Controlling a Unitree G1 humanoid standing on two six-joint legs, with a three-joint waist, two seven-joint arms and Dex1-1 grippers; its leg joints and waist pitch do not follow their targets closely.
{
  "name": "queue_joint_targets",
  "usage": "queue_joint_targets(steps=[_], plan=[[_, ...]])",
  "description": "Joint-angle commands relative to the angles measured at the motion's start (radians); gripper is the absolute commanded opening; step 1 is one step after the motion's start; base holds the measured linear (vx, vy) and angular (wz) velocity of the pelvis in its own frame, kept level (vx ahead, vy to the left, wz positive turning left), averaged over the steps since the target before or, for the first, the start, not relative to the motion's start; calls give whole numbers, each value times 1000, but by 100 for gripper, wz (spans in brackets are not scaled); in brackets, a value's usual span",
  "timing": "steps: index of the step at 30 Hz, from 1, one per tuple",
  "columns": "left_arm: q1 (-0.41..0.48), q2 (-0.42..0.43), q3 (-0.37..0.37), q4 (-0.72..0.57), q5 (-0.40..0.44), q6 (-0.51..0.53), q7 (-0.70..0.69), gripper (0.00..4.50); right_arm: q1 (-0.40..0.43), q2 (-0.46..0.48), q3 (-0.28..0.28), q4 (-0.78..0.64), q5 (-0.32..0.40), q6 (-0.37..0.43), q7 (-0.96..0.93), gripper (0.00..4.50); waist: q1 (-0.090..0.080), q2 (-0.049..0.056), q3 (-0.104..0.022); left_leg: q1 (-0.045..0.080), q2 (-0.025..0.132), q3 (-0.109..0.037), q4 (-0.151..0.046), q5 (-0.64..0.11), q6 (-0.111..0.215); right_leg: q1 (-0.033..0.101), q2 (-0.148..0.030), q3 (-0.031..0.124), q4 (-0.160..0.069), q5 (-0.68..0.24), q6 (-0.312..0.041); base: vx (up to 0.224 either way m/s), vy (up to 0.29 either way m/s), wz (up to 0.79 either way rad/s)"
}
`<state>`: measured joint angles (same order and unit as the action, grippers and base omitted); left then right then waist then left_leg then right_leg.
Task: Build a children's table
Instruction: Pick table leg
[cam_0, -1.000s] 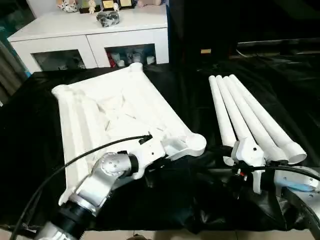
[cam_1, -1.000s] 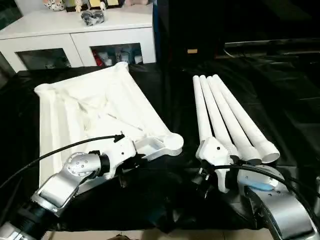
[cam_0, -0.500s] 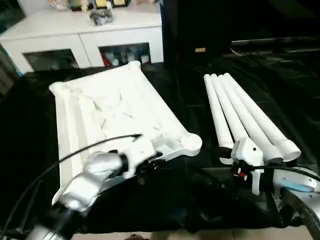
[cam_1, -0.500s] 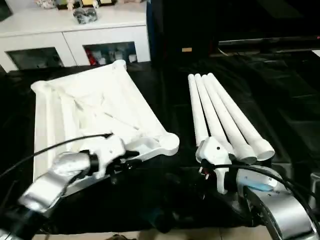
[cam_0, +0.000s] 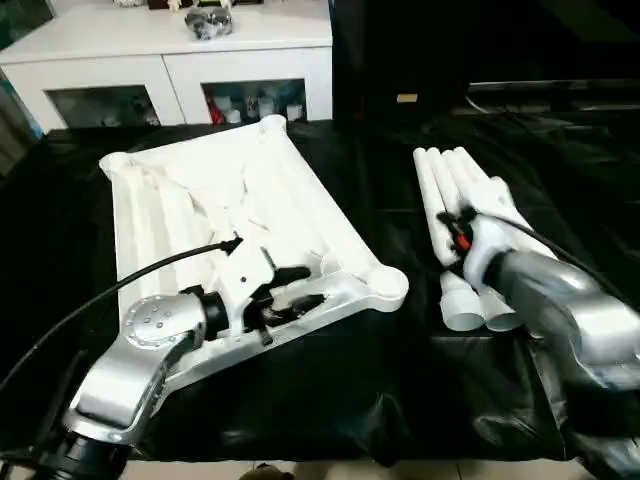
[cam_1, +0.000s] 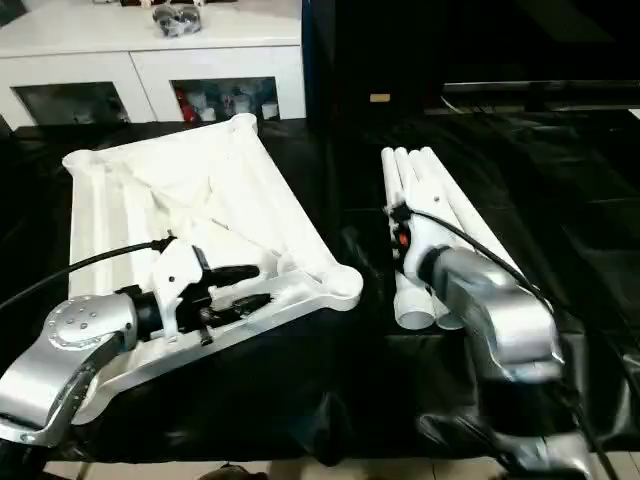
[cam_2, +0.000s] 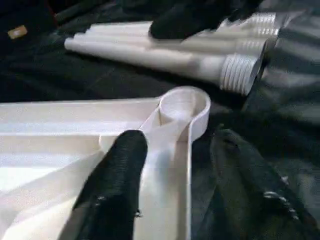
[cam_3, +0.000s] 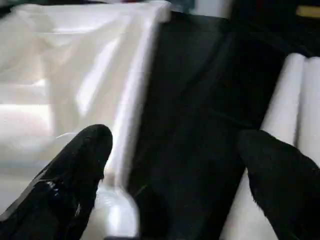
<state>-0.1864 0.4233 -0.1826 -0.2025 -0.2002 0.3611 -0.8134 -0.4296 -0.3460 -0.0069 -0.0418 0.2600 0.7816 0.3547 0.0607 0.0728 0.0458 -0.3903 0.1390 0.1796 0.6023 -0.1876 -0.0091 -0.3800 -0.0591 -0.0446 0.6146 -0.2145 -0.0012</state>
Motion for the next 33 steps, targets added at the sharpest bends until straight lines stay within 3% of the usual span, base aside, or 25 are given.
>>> queue_joint_targets(steps=[1,6,8,14,23,29,33], plan=[[9,0,9,-51,-20,31,16,270,-39,18,-60,49,-27,61,-102,450,0,-15,-61,23,83,-36,-72,-106,12,31,-88,51,-63,-85,-220,0,0,0],[8,3,13,-104,-43,73,21,316,-86,46,-72,113,-59,117,-172,450,0,-14,-62,22,80,-34,-68,-94,14,35,-88,49,-58,-52,-227,0,0,0],[2,8,11,-124,-58,94,13,327,-102,47,-63,131,-71,143,-184,450,-2,-18,-59,21,78,-33,-68,-106,10,36,-88,50,-61,-74,-231,0,0,0],[-24,35,-5,-172,-82,188,-2,373,-133,58,-57,182,-42,229,-168,450,-3,-13,-55,28,79,-33,-71,-160,-17,32,-85,52,-66,-157,-216,0,0,0],[-30,47,-22,-184,-75,219,11,373,-169,67,-29,253,-72,262,-177,450,-1,-21,-60,23,78,-31,-67,-116,-12,35,-85,52,-61,-103,-218,0,0,0],[-25,49,-21,-198,-85,239,18,373,-210,80,-60,307,-75,265,-203,450,-1,-21,-60,25,77,-30,-65,-120,-16,33,-85,52,-61,-127,-222,0,0,0],[-25,55,-24,-199,-88,245,19,373,-231,82,-63,348,-57,322,-188,450,0,-21,-59,24,77,-31,-65,-124,-19,34,-85,52,-61,-132,-220,0,0,0]])
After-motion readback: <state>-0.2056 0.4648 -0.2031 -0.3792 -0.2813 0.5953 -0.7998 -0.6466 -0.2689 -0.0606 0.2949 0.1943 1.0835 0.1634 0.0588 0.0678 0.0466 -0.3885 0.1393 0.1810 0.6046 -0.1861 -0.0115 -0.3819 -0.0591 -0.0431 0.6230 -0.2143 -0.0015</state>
